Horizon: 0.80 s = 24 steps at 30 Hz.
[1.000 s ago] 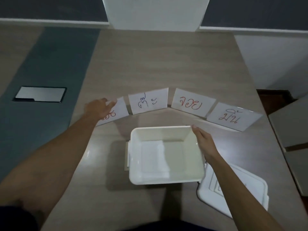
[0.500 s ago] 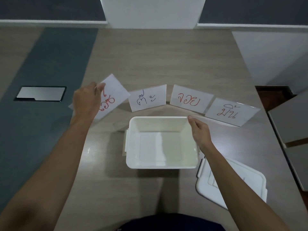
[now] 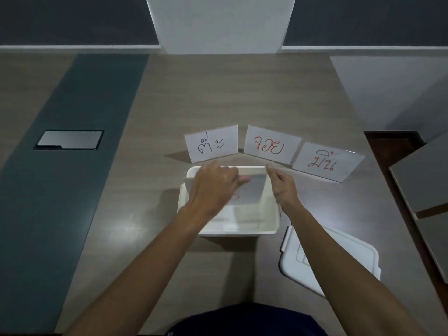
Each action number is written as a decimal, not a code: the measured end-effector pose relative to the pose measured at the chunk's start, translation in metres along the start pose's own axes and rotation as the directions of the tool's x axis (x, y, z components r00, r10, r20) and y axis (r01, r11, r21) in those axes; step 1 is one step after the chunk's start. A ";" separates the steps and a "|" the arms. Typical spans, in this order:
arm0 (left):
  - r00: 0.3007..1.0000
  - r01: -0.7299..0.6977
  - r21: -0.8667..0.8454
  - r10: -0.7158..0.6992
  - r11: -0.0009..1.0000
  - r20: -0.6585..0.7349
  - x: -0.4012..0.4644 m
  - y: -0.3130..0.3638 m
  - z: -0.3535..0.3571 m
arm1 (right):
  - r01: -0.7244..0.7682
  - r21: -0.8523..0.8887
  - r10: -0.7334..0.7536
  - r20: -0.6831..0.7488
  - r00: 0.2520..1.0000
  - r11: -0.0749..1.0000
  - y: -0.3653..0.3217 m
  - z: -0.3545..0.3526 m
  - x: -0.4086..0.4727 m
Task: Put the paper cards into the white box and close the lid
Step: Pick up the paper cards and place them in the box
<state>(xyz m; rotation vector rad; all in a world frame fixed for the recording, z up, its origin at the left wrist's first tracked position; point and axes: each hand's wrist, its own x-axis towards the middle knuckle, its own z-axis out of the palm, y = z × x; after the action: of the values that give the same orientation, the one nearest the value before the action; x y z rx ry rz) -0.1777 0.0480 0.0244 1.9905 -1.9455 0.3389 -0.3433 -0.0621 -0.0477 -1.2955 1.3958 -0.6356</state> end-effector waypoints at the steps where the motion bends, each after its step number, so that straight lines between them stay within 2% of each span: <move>1: 0.997 -0.009 0.011 0.009 1.000 0.077 -0.009 0.006 0.009 | 0.001 -0.002 -0.001 -0.004 1.000 1.000 -0.001 0.000 -0.001; 2: 0.983 -0.016 0.012 0.014 1.000 0.184 -0.017 0.011 0.016 | 0.013 0.002 -0.013 -0.006 1.000 1.000 -0.001 0.000 -0.001; 4: 0.905 0.037 -0.032 -0.020 0.999 0.425 -0.033 0.016 0.028 | 0.032 0.007 -0.032 0.002 0.999 0.999 0.001 0.000 -0.002; 5: 0.846 0.102 -0.084 -0.042 0.991 0.532 -0.040 0.018 0.032 | 0.026 0.003 -0.026 0.002 1.000 1.000 0.001 0.000 -0.003; 7: 0.659 0.286 -0.170 -0.065 0.943 0.749 -0.050 0.020 0.034 | 0.017 -0.010 -0.018 -0.009 1.000 1.000 0.002 0.001 -0.002; 8: 0.575 0.346 -0.177 -0.059 0.921 0.816 -0.052 0.021 0.033 | 0.023 -0.019 -0.023 -0.014 1.000 1.000 0.003 0.001 -0.001; 9: 0.529 0.369 -0.177 -0.050 0.913 0.847 -0.053 0.022 0.033 | 0.026 -0.031 -0.027 -0.013 1.000 0.999 0.003 0.001 -0.001; 13: 0.451 0.411 -0.190 -0.018 0.892 0.892 -0.045 0.015 0.034 | 0.044 -0.080 -0.045 -0.002 0.999 0.996 0.004 0.000 0.000; 14: 0.455 0.428 -0.214 -0.004 0.878 0.891 -0.041 0.012 0.034 | 0.055 -0.088 -0.056 -0.003 0.998 0.995 0.003 0.000 0.001; 15: 0.490 0.435 -0.246 0.001 0.866 0.872 -0.035 0.008 0.033 | 0.071 -0.101 -0.072 -0.007 0.997 0.992 0.003 0.000 0.000; 17: 0.666 0.431 -0.339 -0.041 0.836 0.745 -0.018 -0.005 0.032 | 0.095 -0.129 -0.099 -0.027 0.995 0.987 0.002 -0.001 0.002; 19: 0.837 0.445 -0.463 -0.173 0.767 0.519 0.005 -0.023 0.033 | 0.095 -0.142 -0.105 -0.059 0.993 0.985 0.003 -0.004 0.006; 21: 0.902 0.426 -0.543 -0.298 0.724 0.311 0.032 -0.043 0.035 | 0.092 -0.148 -0.103 -0.071 0.992 0.985 0.004 -0.005 0.011; 22: 0.915 0.404 -0.541 -0.325 0.738 0.239 0.046 -0.054 0.038 | 0.093 -0.151 -0.104 -0.069 0.992 0.984 0.004 -0.006 0.011; 24: 0.918 0.395 -0.455 -0.336 0.798 0.208 0.076 -0.080 0.053 | 0.098 -0.161 -0.110 -0.064 0.992 0.982 0.003 -0.005 0.016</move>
<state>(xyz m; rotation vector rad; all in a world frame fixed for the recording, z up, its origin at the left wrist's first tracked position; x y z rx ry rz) -0.0986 -0.0424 0.0001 1.9965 -1.4518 -0.3498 -0.3464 -0.0774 -0.0540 -1.4911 1.4683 -0.6588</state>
